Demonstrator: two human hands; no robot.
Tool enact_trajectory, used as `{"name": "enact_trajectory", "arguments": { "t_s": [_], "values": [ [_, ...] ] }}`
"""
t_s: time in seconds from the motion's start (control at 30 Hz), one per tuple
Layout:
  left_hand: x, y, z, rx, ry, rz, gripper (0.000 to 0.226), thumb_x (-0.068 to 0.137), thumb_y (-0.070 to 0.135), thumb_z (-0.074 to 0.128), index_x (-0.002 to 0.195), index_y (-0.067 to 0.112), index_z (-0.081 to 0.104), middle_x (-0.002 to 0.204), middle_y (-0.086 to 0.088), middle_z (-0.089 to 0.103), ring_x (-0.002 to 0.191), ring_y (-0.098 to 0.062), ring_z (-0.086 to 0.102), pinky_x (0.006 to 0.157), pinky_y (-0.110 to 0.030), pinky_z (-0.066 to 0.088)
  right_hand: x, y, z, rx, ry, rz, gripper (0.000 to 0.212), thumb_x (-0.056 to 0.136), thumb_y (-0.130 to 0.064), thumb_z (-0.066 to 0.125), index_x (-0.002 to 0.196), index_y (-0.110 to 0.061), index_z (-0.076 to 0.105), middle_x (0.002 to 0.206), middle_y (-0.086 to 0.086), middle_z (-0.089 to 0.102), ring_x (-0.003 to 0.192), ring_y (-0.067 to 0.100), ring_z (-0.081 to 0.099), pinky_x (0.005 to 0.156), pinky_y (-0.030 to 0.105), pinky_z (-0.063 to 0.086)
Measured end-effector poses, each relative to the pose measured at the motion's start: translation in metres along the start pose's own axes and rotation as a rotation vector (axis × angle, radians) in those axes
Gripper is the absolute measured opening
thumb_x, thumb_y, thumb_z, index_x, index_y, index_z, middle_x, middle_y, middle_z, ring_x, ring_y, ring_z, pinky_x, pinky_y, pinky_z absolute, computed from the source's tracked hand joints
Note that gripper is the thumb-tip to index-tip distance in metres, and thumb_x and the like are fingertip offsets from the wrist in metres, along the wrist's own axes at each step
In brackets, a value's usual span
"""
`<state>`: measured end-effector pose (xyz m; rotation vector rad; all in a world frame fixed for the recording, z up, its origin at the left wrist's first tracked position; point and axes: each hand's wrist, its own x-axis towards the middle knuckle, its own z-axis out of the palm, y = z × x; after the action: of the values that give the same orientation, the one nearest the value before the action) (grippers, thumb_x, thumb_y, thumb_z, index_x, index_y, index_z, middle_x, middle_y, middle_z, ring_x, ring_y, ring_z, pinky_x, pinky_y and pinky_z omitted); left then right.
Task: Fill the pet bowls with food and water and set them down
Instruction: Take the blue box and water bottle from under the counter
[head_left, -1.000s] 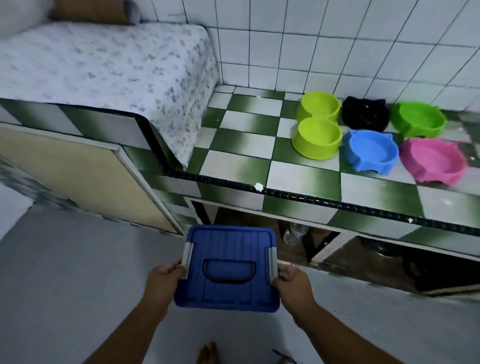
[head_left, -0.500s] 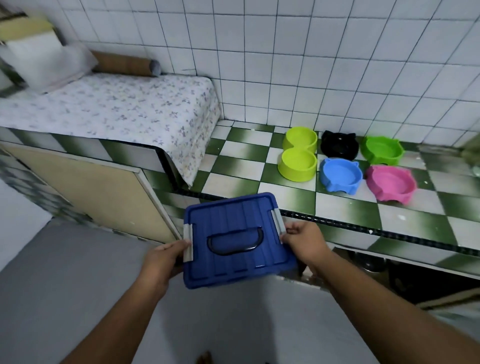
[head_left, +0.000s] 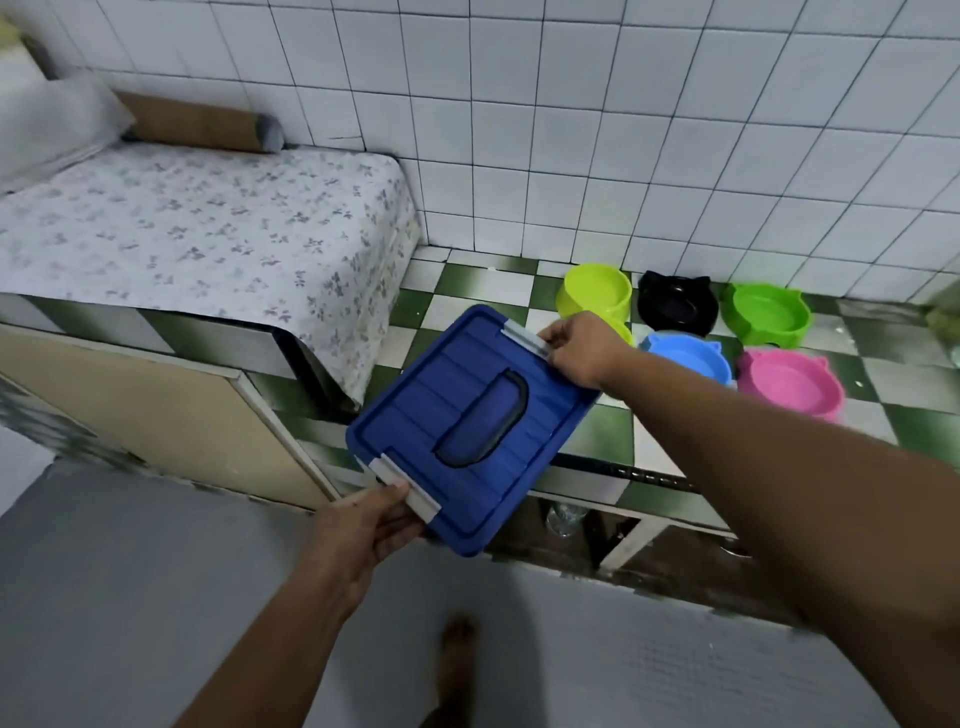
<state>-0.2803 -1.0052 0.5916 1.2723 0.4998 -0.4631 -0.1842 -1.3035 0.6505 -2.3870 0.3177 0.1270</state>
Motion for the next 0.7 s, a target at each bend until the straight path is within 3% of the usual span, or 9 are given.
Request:
{"name": "enact_trajectory", "arguments": {
  "t_s": [0.2, 0.33, 0.43, 0.53, 0.7],
  "values": [
    [0.054, 0.029, 0.028, -0.012, -0.059, -0.056, 0.012, 0.092, 0.013, 0.07, 0.097, 0.002, 0.073, 0.091, -0.015, 0.078, 0.078, -0.021, 0.076, 0.067, -0.025, 0.061, 0.095, -0.031, -0.009, -0.09, -0.022, -0.01, 0.037, 0.086, 0.002, 0.052, 0.115, -0.008, 0.072, 0.104, 0.005, 0.07, 0.098, 0.018, 0.061, 0.084, 0.021, 0.045],
    [0.089, 0.045, 0.045, -0.038, -0.05, -0.116, 0.017, 0.09, 0.012, 0.073, 0.102, 0.0, 0.074, 0.098, -0.018, 0.078, 0.086, -0.026, 0.077, 0.068, -0.026, 0.063, 0.149, -0.039, -0.005, -0.112, -0.03, 0.022, 0.038, 0.087, -0.002, 0.054, 0.12, -0.014, 0.071, 0.12, 0.006, 0.07, 0.115, 0.02, 0.062, 0.096, 0.021, 0.045],
    [0.112, 0.051, 0.056, -0.055, -0.034, -0.146, 0.019, 0.091, 0.012, 0.073, 0.104, -0.001, 0.073, 0.1, -0.02, 0.077, 0.09, -0.028, 0.076, 0.072, -0.029, 0.064, 0.18, -0.043, -0.001, -0.125, -0.042, 0.009, 0.036, 0.089, -0.002, 0.055, 0.119, -0.014, 0.071, 0.121, 0.007, 0.07, 0.114, 0.019, 0.062, 0.089, 0.016, 0.041],
    [0.128, 0.055, 0.066, -0.058, -0.025, -0.147, 0.018, 0.09, 0.011, 0.073, 0.1, -0.003, 0.073, 0.097, -0.021, 0.077, 0.082, -0.024, 0.076, 0.066, -0.025, 0.063, 0.205, -0.042, 0.001, -0.139, -0.057, 0.012, 0.035, 0.09, -0.001, 0.055, 0.119, -0.013, 0.071, 0.121, 0.008, 0.069, 0.113, 0.019, 0.061, 0.085, 0.015, 0.039],
    [0.157, 0.069, 0.081, -0.091, -0.008, -0.128, 0.027, 0.084, 0.013, 0.076, 0.102, -0.006, 0.072, 0.097, -0.021, 0.077, 0.081, -0.024, 0.075, 0.063, -0.023, 0.06, 0.244, -0.035, 0.004, -0.144, -0.042, 0.037, 0.034, 0.09, 0.001, 0.056, 0.118, -0.01, 0.072, 0.12, 0.009, 0.07, 0.113, 0.02, 0.062, 0.088, 0.016, 0.041]
  ]
}}
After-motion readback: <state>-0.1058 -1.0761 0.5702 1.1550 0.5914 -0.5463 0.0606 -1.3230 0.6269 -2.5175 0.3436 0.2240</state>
